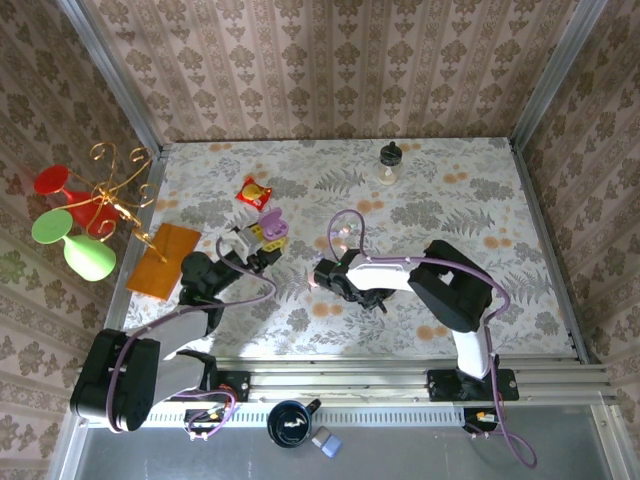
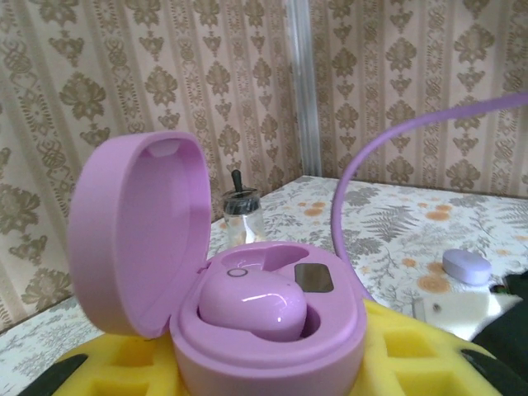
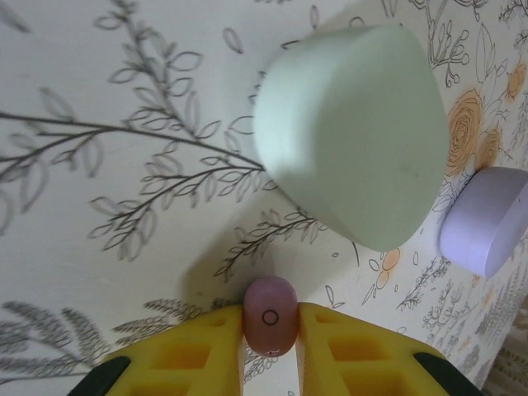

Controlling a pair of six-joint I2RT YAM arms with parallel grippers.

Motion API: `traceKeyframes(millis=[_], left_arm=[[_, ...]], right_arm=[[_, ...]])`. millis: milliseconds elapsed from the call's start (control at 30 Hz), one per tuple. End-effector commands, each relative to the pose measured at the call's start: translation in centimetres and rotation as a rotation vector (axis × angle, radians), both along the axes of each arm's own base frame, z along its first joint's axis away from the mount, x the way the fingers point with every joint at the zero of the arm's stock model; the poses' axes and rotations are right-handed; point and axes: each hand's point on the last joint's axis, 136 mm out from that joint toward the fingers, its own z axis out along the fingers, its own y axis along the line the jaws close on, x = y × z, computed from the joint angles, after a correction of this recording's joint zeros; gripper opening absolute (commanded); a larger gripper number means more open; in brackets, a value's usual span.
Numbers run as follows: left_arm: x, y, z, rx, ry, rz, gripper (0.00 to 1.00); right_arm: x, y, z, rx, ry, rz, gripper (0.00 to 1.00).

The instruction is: Insert the wireless bluetooth earbuds into the charging case

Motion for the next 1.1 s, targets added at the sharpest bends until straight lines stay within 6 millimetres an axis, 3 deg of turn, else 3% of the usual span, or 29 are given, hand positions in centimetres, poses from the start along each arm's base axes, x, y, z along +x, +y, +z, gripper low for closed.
traceKeyframes(millis=[0,233,467,633,900,1067], left_arm=[[-1.3,-0.6,0.5,0.035,-0.102,-0.070,0.27],[-2.2,-1.1,0.1,0.054,-0.113,-0.132,0.27],[-2.0,-1.2,-0.1,0.054,-0.103,-0.136,0.27],[-1.9,-1.3,-0.1,0.046,-0.099,-0.142,0.27],[-2.1,-1.8,-0.5,0.049,-0.088,-0.167,0.27],[-2.4,-2.3,-0.6,0.054,-0.087,-0.203,0.27]], right_arm=[[-0.2,0.1,-0.2,0.062,-0.006,-0.032,0.23],[0.1,1.0,-0.4,0.137,-0.004,-0.036,0.24],[-0.1,2.6,-0.3,0.313,0.035,-0.069,0.24],[-0.2,3.1,0.1,0.348,0.045,-0.076,0.24],[0.1,3.2,2.3,0.409,-0.004,-0.056,0.23],[0.5,4.2,4.6,0.561,-0.063,-0.027,0.23]])
